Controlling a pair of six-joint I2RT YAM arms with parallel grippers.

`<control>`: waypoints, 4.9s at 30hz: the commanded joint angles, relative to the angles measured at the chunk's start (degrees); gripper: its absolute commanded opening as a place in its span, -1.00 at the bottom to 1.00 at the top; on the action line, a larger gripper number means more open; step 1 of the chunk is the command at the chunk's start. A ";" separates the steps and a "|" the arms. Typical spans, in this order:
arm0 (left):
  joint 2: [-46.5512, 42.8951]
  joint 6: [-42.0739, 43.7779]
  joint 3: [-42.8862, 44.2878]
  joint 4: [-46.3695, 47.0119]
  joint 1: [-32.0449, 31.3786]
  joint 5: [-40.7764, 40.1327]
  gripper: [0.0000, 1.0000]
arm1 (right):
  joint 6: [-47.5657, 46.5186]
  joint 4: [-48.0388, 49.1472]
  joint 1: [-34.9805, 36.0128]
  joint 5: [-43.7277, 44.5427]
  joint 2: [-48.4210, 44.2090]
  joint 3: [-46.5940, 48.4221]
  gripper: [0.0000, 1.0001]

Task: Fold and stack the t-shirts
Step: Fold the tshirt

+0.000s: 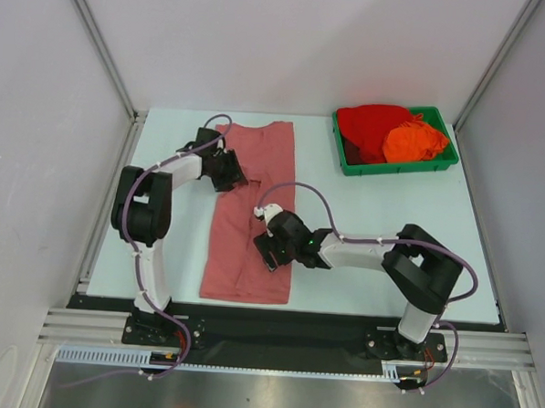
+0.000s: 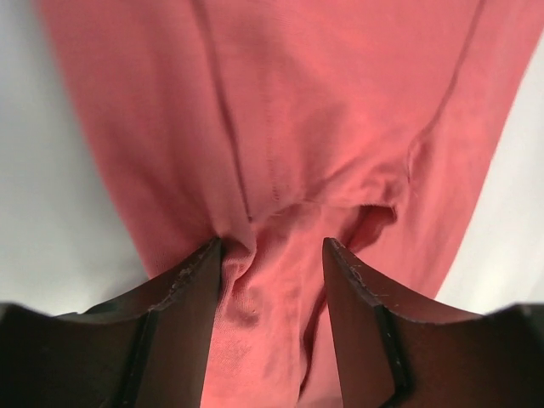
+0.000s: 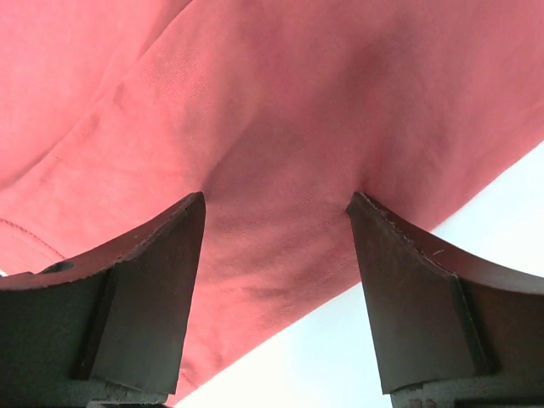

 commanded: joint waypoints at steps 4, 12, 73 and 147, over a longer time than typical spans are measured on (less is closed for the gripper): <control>-10.92 -2.97 -4.71 1.13 -4.14 1.59 0.17 | 8.72 -14.15 -1.64 3.33 -6.69 -10.26 0.50; -29.12 0.89 -11.40 -2.46 -4.76 0.54 0.23 | 12.41 -16.17 -1.20 2.63 -15.66 -10.35 0.57; -49.79 -25.56 -56.76 18.28 -51.34 -2.18 -0.81 | 45.03 -16.01 -1.38 -11.70 -41.59 -32.76 -0.28; -79.76 -45.16 -70.47 -6.24 -53.36 -12.73 -0.44 | 42.56 -22.24 -2.61 -9.32 -46.16 -31.62 -1.00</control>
